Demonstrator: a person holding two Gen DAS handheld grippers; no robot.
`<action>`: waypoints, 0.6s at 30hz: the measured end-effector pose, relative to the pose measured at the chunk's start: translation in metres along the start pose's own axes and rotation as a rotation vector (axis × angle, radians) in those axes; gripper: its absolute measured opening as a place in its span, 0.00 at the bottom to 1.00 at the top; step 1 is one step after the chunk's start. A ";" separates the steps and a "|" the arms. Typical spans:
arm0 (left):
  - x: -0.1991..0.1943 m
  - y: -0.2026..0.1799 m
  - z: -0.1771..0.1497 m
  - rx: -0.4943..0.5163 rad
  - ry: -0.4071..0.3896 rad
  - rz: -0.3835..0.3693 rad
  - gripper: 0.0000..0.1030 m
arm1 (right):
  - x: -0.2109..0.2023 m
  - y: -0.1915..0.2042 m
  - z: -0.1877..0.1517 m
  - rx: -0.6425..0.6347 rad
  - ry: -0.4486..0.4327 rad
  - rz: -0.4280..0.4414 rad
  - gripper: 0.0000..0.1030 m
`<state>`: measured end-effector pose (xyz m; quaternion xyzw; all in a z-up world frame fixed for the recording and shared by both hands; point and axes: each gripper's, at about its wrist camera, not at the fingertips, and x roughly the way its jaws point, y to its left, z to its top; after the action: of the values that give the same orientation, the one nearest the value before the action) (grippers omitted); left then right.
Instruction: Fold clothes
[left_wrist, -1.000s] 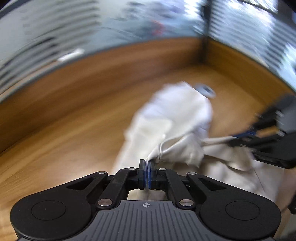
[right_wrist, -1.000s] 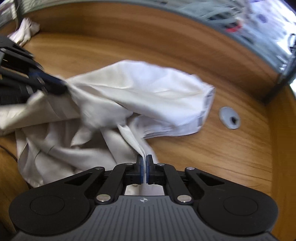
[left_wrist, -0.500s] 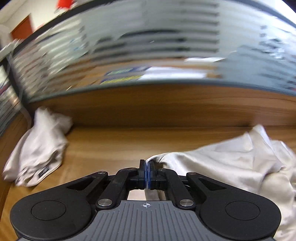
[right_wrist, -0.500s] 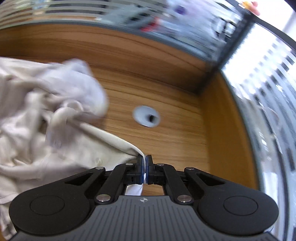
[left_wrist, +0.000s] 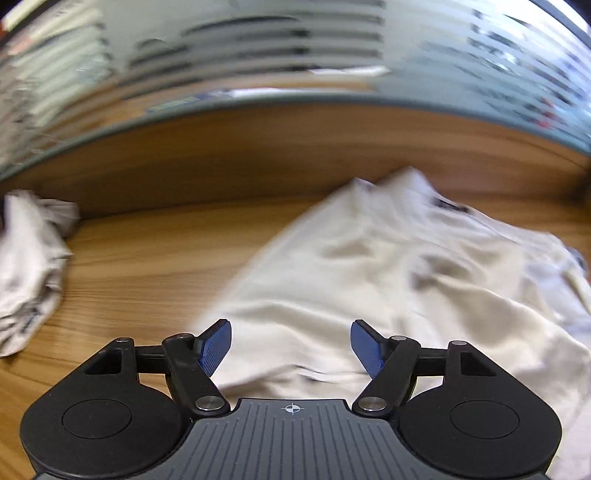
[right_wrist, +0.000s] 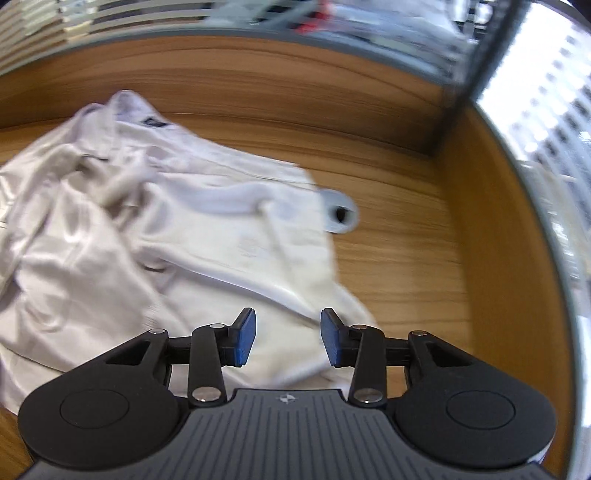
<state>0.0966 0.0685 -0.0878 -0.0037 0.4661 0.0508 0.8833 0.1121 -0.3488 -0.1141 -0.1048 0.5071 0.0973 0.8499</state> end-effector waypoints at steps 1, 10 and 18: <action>0.002 -0.010 -0.001 0.015 0.008 -0.024 0.73 | 0.005 0.007 0.004 -0.006 0.002 0.020 0.43; 0.037 -0.083 -0.004 0.158 0.061 -0.132 0.76 | 0.041 0.054 0.034 -0.053 0.014 0.146 0.50; 0.065 -0.086 -0.006 0.166 0.099 -0.084 0.76 | 0.067 0.083 0.051 -0.141 0.016 0.160 0.50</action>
<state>0.1363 -0.0120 -0.1477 0.0473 0.5113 -0.0252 0.8577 0.1638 -0.2510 -0.1567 -0.1240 0.5128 0.1995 0.8258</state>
